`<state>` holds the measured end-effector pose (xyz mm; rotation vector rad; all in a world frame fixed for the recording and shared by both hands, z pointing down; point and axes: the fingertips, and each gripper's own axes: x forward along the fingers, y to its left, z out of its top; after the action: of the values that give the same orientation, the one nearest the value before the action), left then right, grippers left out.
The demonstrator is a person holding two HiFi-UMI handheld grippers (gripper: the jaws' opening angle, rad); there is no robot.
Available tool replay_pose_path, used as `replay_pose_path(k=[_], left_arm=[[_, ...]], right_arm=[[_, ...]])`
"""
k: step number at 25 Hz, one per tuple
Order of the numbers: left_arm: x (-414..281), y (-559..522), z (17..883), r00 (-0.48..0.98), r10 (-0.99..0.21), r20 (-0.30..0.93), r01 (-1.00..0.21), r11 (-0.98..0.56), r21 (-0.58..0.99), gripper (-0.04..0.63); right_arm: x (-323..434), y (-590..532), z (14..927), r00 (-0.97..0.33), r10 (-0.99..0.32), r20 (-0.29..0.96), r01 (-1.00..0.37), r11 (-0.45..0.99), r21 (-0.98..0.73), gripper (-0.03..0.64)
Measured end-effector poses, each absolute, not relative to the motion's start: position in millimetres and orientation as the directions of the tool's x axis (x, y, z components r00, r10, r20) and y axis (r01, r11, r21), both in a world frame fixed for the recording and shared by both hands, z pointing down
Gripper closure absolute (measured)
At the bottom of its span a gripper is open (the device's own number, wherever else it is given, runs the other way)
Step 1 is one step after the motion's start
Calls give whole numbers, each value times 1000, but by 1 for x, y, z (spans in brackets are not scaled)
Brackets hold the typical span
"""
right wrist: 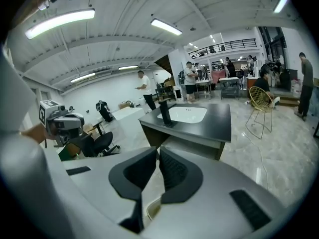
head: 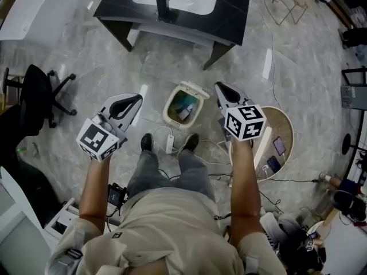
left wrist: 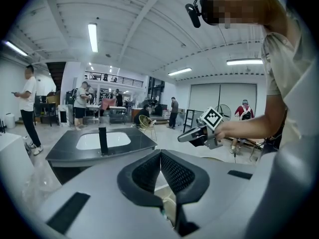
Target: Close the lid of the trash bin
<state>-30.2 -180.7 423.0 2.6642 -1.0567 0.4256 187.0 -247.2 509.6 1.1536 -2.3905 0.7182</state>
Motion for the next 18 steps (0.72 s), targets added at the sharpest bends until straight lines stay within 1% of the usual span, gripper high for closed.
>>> replay_pose_path(k=[8, 18], left_arm=[[-35, -186, 487, 686, -594, 419, -706, -683, 188, 577], [-42, -182, 552, 680, -556, 477, -710, -663, 238, 577]], right_arm=[[183, -265, 624, -584, -518, 624, -806, 460, -373, 589], [193, -263, 765, -540, -422, 728, -840, 328, -433, 589]])
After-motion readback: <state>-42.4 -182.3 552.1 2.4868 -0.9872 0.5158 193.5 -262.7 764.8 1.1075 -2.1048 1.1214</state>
